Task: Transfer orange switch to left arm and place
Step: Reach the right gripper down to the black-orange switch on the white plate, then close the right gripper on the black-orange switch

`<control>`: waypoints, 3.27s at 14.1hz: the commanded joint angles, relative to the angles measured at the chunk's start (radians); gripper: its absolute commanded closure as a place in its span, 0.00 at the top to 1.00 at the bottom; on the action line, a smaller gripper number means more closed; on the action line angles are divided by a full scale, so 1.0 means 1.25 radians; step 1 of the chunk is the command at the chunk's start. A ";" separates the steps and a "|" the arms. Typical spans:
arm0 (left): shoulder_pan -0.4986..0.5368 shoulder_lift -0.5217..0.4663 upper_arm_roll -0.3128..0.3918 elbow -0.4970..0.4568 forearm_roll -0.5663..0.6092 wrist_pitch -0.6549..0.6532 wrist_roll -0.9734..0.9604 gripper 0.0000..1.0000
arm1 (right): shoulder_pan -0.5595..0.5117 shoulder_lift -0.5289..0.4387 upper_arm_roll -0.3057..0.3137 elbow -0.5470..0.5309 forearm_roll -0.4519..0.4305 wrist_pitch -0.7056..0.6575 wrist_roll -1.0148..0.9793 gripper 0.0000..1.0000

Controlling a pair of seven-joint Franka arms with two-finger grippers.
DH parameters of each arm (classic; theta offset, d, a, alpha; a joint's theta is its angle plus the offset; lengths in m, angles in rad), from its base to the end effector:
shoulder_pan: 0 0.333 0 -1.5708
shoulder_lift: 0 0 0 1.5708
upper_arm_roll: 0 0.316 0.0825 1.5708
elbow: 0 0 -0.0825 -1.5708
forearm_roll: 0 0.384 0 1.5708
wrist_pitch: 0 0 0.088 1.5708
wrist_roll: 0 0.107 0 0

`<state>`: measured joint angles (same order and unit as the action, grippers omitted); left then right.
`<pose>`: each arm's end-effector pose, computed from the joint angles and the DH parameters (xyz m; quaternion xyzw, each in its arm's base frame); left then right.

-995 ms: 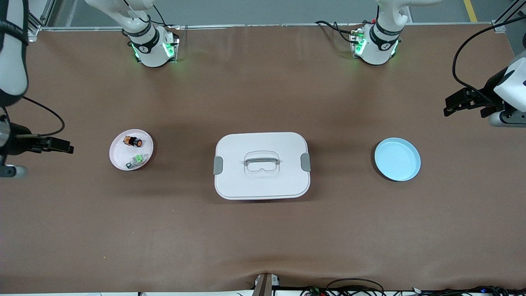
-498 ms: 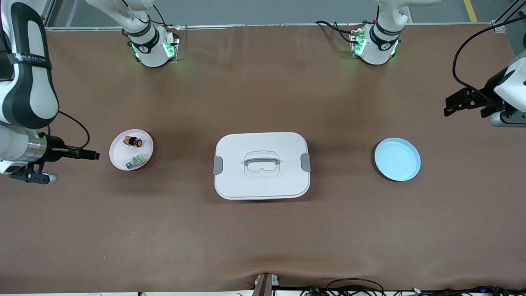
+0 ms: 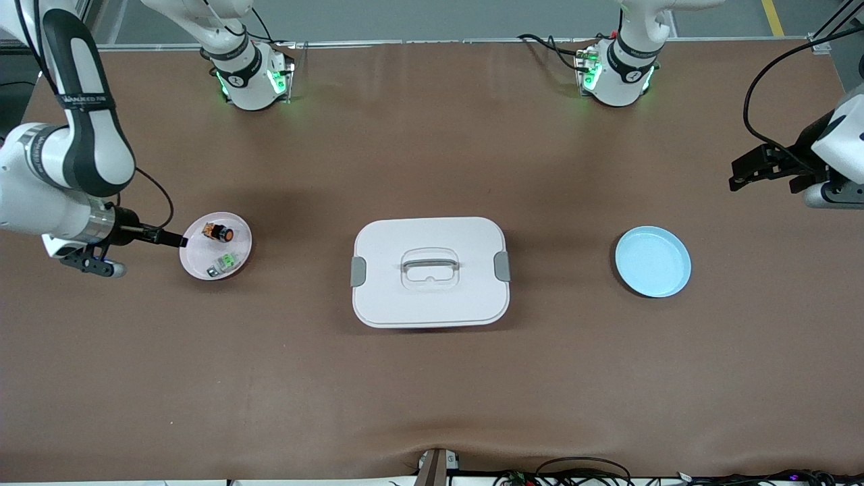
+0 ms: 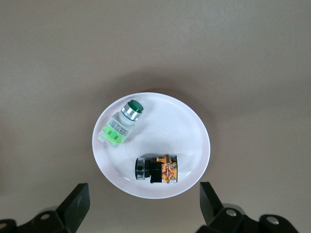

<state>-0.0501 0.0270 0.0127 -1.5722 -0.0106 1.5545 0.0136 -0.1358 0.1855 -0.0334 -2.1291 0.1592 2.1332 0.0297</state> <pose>0.5599 -0.0222 0.6074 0.9994 -0.0255 -0.0224 0.0049 0.5388 -0.0849 0.3084 -0.9832 0.1467 0.0857 0.0662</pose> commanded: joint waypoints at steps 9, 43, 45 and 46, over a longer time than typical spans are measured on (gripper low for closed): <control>0.003 0.008 -0.003 0.013 0.015 -0.014 0.005 1.00 | 0.030 -0.039 0.010 -0.222 0.037 0.241 0.009 1.00; 0.002 0.008 -0.002 0.013 0.016 -0.014 0.003 1.00 | 0.055 0.082 0.013 -0.243 0.038 0.355 -0.014 0.00; 0.003 0.008 -0.003 0.012 0.016 -0.014 0.004 1.00 | 0.050 0.077 0.013 -0.233 0.042 0.322 -0.014 0.00; 0.003 0.008 -0.002 0.012 0.016 -0.014 0.004 1.00 | 0.049 0.073 0.013 -0.214 0.055 0.278 -0.013 0.00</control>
<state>-0.0495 0.0304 0.0140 -1.5722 -0.0106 1.5545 0.0136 -0.0702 0.2917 -0.0204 -2.4229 0.1973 2.5523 0.0102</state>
